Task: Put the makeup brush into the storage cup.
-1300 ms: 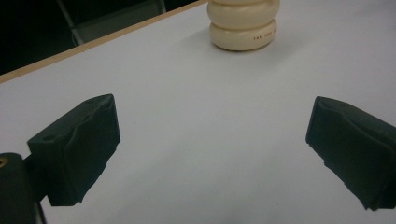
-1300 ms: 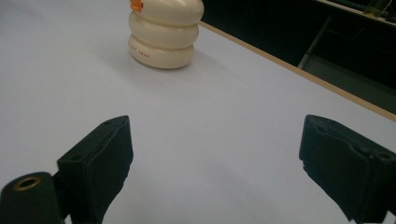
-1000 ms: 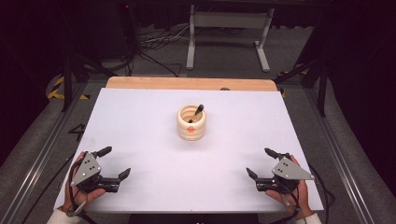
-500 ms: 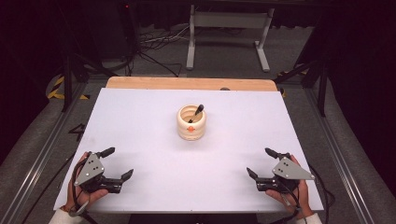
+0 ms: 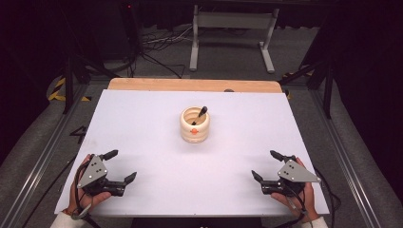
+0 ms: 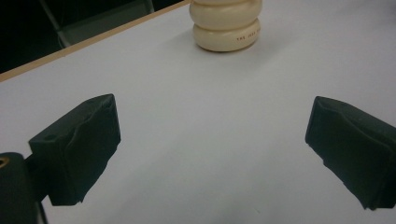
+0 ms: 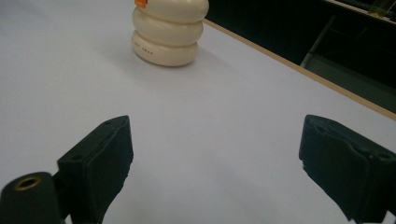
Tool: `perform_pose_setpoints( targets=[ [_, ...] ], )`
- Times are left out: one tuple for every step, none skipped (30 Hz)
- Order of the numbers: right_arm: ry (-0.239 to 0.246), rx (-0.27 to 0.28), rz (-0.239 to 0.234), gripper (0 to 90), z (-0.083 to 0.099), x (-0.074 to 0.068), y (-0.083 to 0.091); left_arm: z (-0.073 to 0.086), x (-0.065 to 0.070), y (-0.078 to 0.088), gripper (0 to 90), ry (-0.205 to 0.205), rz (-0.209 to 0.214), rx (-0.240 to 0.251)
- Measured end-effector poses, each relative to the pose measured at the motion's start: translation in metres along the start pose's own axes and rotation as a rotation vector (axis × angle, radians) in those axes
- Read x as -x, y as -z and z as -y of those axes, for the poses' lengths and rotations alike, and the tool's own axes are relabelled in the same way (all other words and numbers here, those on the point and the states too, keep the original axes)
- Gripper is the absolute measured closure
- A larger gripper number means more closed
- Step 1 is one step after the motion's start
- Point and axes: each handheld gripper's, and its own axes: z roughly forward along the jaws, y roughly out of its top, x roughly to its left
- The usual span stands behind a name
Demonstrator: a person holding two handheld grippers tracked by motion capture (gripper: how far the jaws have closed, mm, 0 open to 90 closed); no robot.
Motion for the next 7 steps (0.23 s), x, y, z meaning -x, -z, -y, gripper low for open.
perform_pose_setpoints(
  targets=[
    [0.0,0.0,0.0,10.6,0.0,0.0,0.0,-0.0001,-0.0002,-0.0002,4.3,0.002,0.002,-0.004],
    [-0.005,0.0,0.001,10.6,0.0003,0.0004,0.0004,-0.0002,-0.0004,-0.0004,4.3,0.001,0.003,-0.006],
    [-0.003,0.0,0.003,10.6,0.0004,0.0005,0.001,-0.0001,-0.0004,-0.0009,4.4,0.004,0.004,-0.002],
    [-0.006,0.002,0.004,10.6,0.0004,0.0006,0.0017,0.0,-0.0006,-0.0011,4.6,0.005,0.005,-0.003],
    [-0.008,0.004,0.007,10.6,0.0004,0.0009,0.002,0.0001,-0.0009,-0.0015,4.7,0.005,0.003,-0.008],
    [-0.014,0.007,0.01,10.6,0.0003,0.0015,0.0023,0.0001,-0.0009,-0.0018,4.6,0.005,0.003,-0.008],
    [-0.013,0.008,0.008,10.7,0.0003,0.002,0.0023,0.0,-0.0009,-0.0019,4.6,0.006,0.003,-0.007]
  ],
)
